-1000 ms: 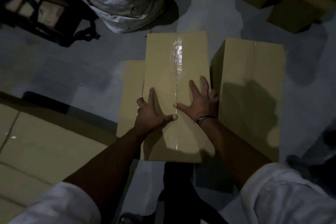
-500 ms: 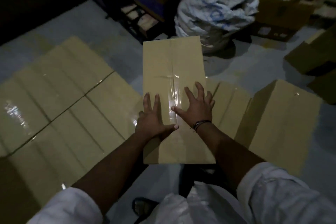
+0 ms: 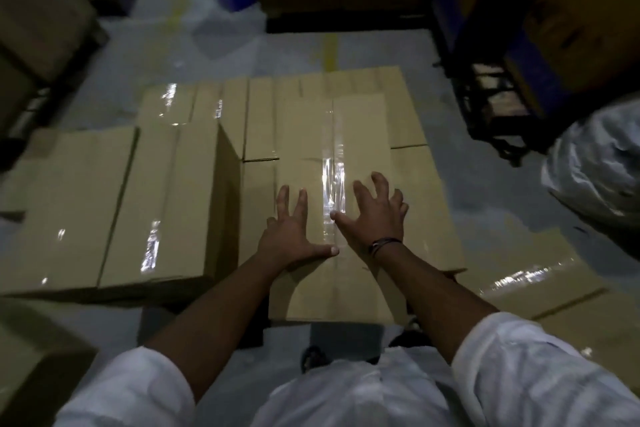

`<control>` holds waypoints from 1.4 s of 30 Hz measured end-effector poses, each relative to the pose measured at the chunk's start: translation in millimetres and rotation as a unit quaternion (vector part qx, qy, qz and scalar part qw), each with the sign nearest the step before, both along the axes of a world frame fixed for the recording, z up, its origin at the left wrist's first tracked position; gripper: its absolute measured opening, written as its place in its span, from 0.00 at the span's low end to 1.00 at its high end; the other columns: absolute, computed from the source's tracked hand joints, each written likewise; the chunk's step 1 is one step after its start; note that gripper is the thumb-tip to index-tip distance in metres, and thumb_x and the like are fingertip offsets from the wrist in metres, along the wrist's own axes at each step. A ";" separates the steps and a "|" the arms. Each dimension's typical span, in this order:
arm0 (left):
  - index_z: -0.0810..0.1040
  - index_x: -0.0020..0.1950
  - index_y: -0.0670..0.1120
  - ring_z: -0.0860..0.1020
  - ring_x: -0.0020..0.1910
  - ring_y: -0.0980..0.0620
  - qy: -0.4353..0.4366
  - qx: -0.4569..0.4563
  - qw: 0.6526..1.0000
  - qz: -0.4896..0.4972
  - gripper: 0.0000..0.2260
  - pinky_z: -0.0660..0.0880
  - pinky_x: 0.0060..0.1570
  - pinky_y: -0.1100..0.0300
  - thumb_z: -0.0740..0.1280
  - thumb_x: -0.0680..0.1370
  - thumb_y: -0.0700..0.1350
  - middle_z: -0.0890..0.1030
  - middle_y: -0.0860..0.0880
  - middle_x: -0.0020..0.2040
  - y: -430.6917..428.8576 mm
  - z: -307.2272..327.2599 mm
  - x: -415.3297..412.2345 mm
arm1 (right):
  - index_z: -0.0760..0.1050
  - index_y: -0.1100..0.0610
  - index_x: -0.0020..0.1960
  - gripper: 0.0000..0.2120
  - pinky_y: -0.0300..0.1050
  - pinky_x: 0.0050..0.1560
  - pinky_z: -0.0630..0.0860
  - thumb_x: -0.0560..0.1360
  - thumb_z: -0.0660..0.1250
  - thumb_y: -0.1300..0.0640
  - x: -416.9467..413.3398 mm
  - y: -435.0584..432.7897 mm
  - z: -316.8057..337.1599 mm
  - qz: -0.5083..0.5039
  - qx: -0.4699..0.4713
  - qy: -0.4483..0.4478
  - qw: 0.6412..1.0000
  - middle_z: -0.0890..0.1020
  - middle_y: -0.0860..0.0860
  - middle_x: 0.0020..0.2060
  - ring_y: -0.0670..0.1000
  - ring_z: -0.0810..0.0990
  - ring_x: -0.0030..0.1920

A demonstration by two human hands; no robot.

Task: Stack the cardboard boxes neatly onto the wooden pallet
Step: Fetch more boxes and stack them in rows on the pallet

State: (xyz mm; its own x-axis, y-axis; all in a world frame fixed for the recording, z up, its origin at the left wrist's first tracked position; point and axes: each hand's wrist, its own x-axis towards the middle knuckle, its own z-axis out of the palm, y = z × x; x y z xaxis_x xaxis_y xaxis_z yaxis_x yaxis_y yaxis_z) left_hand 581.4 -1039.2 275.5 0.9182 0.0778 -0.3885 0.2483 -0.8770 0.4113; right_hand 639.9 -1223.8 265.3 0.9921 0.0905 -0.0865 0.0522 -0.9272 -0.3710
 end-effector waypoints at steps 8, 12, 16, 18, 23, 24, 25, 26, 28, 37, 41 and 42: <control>0.33 0.81 0.59 0.53 0.79 0.33 0.005 0.006 0.997 0.073 0.66 0.63 0.74 0.39 0.70 0.57 0.80 0.24 0.55 0.77 71.9 -3.1 -12.6 | 0.69 0.42 0.68 0.33 0.58 0.67 0.64 0.67 0.69 0.30 24.1 75.4 -7.2 0.105 0.022 0.017 0.994 0.57 0.49 0.77 0.63 0.64 0.69; 0.33 0.81 0.58 0.52 0.79 0.30 0.032 0.027 0.996 0.081 0.65 0.62 0.74 0.37 0.70 0.59 0.79 0.24 0.54 0.77 83.3 -7.8 -9.9 | 0.69 0.42 0.67 0.32 0.59 0.67 0.65 0.68 0.68 0.30 33.0 88.3 -22.1 0.133 0.035 0.043 0.990 0.57 0.49 0.77 0.63 0.64 0.69; 0.33 0.80 0.60 0.54 0.78 0.28 0.042 0.025 0.995 0.084 0.65 0.63 0.73 0.36 0.70 0.57 0.80 0.24 0.55 0.77 96.5 -12.3 -0.5 | 0.70 0.43 0.68 0.33 0.59 0.68 0.64 0.68 0.67 0.30 45.2 96.2 -31.0 0.139 0.040 0.053 0.988 0.58 0.50 0.76 0.63 0.65 0.69; 0.34 0.80 0.60 0.54 0.77 0.27 0.045 0.014 0.995 0.091 0.65 0.63 0.72 0.35 0.70 0.57 0.79 0.24 0.55 0.77 103.0 -12.8 8.3 | 0.70 0.43 0.67 0.33 0.59 0.68 0.64 0.67 0.66 0.29 54.3 101.9 -32.1 0.135 0.039 0.048 0.989 0.58 0.49 0.76 0.62 0.65 0.68; 0.35 0.81 0.61 0.54 0.78 0.28 0.036 0.003 0.995 0.095 0.65 0.64 0.72 0.36 0.70 0.57 0.80 0.25 0.55 0.77 128.5 -27.9 29.2 | 0.70 0.44 0.69 0.32 0.58 0.69 0.63 0.69 0.67 0.31 78.9 129.3 -40.3 0.141 0.032 0.059 0.988 0.57 0.50 0.76 0.62 0.64 0.70; 0.35 0.81 0.61 0.55 0.78 0.28 0.036 0.003 0.995 0.094 0.65 0.64 0.72 0.36 0.70 0.57 0.80 0.25 0.53 0.78 134.7 -33.1 32.8 | 0.70 0.44 0.69 0.32 0.59 0.69 0.63 0.70 0.67 0.32 81.9 135.3 -43.6 0.139 0.027 0.065 0.988 0.57 0.50 0.76 0.62 0.64 0.70; 0.35 0.81 0.60 0.55 0.78 0.28 0.033 0.006 0.995 0.092 0.65 0.65 0.72 0.37 0.70 0.57 0.79 0.26 0.52 0.78 141.1 -37.8 36.1 | 0.70 0.45 0.69 0.32 0.59 0.69 0.63 0.70 0.67 0.32 84.7 141.6 -47.4 0.137 0.025 0.068 0.988 0.57 0.50 0.76 0.62 0.64 0.70; 0.36 0.81 0.60 0.56 0.77 0.28 0.032 0.008 0.995 0.089 0.64 0.65 0.72 0.38 0.71 0.58 0.79 0.26 0.52 0.78 148.0 -41.6 39.6 | 0.70 0.45 0.69 0.32 0.59 0.68 0.64 0.70 0.68 0.32 87.2 147.8 -51.6 0.136 0.024 0.070 0.988 0.57 0.50 0.76 0.62 0.64 0.70; 0.36 0.81 0.60 0.56 0.77 0.29 0.039 0.008 0.996 0.084 0.64 0.65 0.72 0.37 0.71 0.58 0.79 0.26 0.51 0.78 162.9 -50.3 46.2 | 0.70 0.45 0.69 0.32 0.60 0.69 0.64 0.70 0.68 0.32 92.1 160.4 -60.2 0.131 0.027 0.077 0.988 0.57 0.51 0.76 0.62 0.65 0.70; 0.38 0.82 0.57 0.58 0.76 0.28 0.083 0.015 0.996 0.039 0.63 0.68 0.70 0.37 0.72 0.60 0.77 0.23 0.48 0.77 207.1 -77.9 80.5 | 0.69 0.46 0.71 0.33 0.62 0.70 0.65 0.71 0.70 0.34 113.9 199.9 -92.6 0.093 0.023 0.127 0.987 0.56 0.51 0.76 0.62 0.64 0.71; 0.39 0.82 0.57 0.60 0.75 0.28 0.088 0.020 0.996 0.024 0.62 0.69 0.69 0.38 0.74 0.62 0.74 0.24 0.47 0.77 217.2 -88.9 92.8 | 0.69 0.46 0.70 0.33 0.62 0.71 0.64 0.70 0.71 0.34 122.8 206.0 -105.3 0.081 0.030 0.119 0.989 0.56 0.50 0.76 0.62 0.63 0.71; 0.39 0.82 0.56 0.60 0.75 0.29 0.088 0.026 0.996 0.016 0.60 0.69 0.69 0.39 0.74 0.64 0.72 0.25 0.47 0.78 219.1 -91.8 94.4 | 0.69 0.45 0.70 0.33 0.62 0.71 0.64 0.70 0.72 0.35 125.1 207.2 -108.6 0.082 0.032 0.121 0.989 0.56 0.50 0.76 0.62 0.62 0.71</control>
State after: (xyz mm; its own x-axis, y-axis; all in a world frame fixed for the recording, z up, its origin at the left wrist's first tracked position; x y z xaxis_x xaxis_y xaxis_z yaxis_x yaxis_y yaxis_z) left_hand 675.9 -820.2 183.7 0.8330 0.1306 -0.5377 0.3407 -0.8868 0.3124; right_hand 765.0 -1016.6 156.7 0.9142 0.2616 -0.3094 0.1025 -0.8881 -0.4480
